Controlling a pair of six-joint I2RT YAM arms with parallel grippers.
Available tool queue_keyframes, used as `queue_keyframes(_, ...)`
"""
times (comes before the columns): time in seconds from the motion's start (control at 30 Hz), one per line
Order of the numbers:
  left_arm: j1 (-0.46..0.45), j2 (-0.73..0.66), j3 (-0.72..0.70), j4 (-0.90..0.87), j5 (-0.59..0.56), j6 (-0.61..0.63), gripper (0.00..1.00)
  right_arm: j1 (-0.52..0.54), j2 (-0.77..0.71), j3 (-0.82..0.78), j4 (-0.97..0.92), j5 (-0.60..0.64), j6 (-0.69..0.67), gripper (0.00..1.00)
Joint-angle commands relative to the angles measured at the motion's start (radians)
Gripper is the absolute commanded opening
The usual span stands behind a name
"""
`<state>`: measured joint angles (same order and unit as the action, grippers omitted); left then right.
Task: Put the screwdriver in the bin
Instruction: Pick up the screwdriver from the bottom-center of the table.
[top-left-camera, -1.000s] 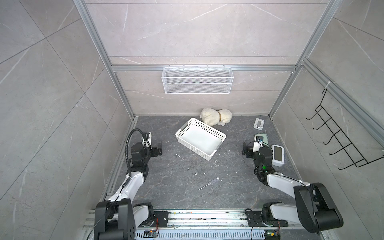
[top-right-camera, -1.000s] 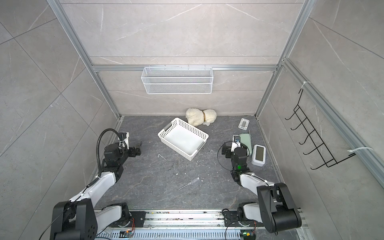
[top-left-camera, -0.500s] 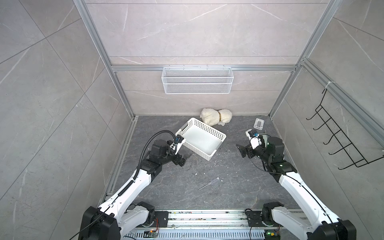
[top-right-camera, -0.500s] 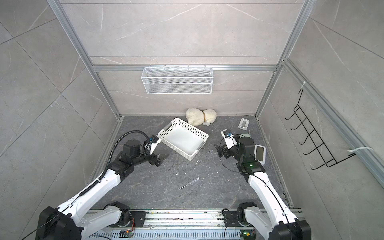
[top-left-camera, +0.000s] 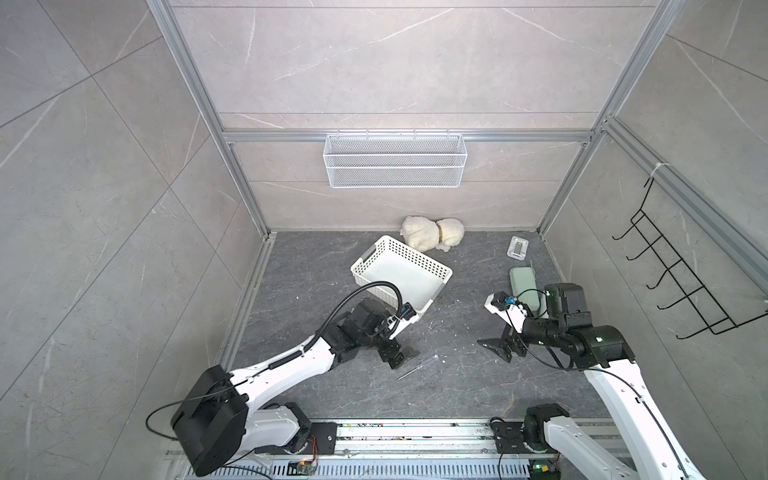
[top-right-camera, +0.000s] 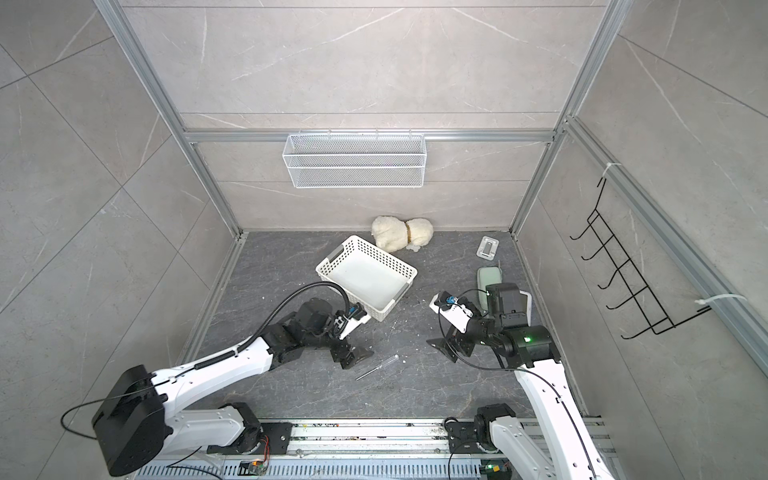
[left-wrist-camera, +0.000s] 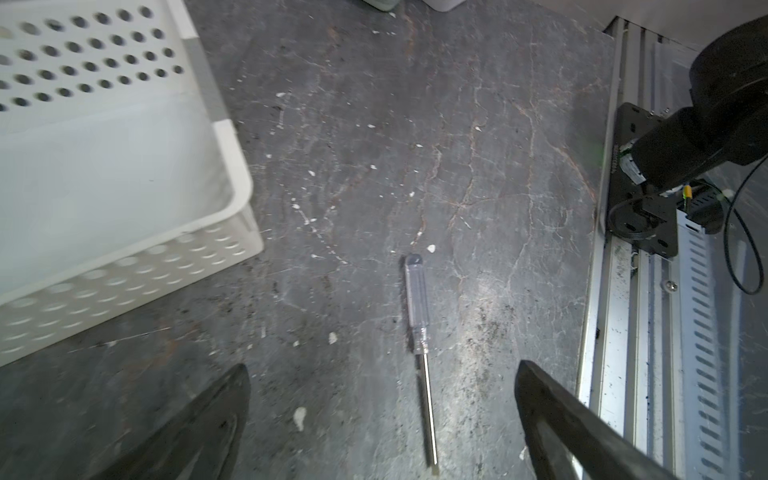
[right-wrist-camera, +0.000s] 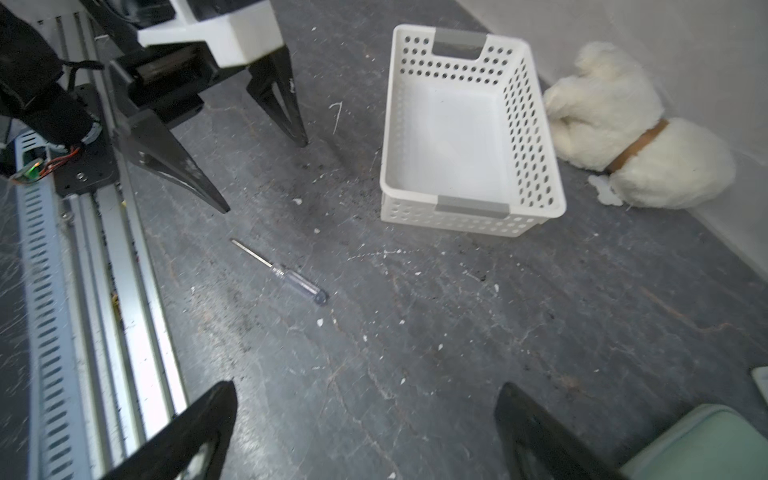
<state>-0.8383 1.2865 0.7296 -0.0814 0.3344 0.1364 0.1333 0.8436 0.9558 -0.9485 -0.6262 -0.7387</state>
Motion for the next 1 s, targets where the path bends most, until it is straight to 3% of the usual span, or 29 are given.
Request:
queue_keyframes(0.0, -0.066, 0.057, 0.013, 0.091, -0.016, -0.038, 1.0, 0.0, -0.036, 0.041, -0.153, -0.032, -0.053, 0.99)
queue_keyframes(0.27, -0.144, 0.228, 0.026, 0.109, -0.157, -0.037, 0.99, 0.0, -0.074, 0.085, -0.247, -0.016, -0.082, 0.99)
queue_keyframes(0.63, -0.191, 0.414, 0.11, 0.104, -0.231, -0.001, 0.96, 0.0, -0.09, 0.118, -0.301, 0.045, -0.102, 0.99)
queue_keyframes(0.73, -0.206, 0.448, 0.125, 0.097, -0.241, 0.014, 0.85, 0.0, -0.1, 0.116, -0.308, 0.061, -0.103, 0.99)
queue_keyframes(0.97, -0.247, 0.468, 0.122, 0.099, -0.289, 0.032, 0.47, 0.002, -0.115, 0.102, -0.308, 0.054, -0.099, 0.99)
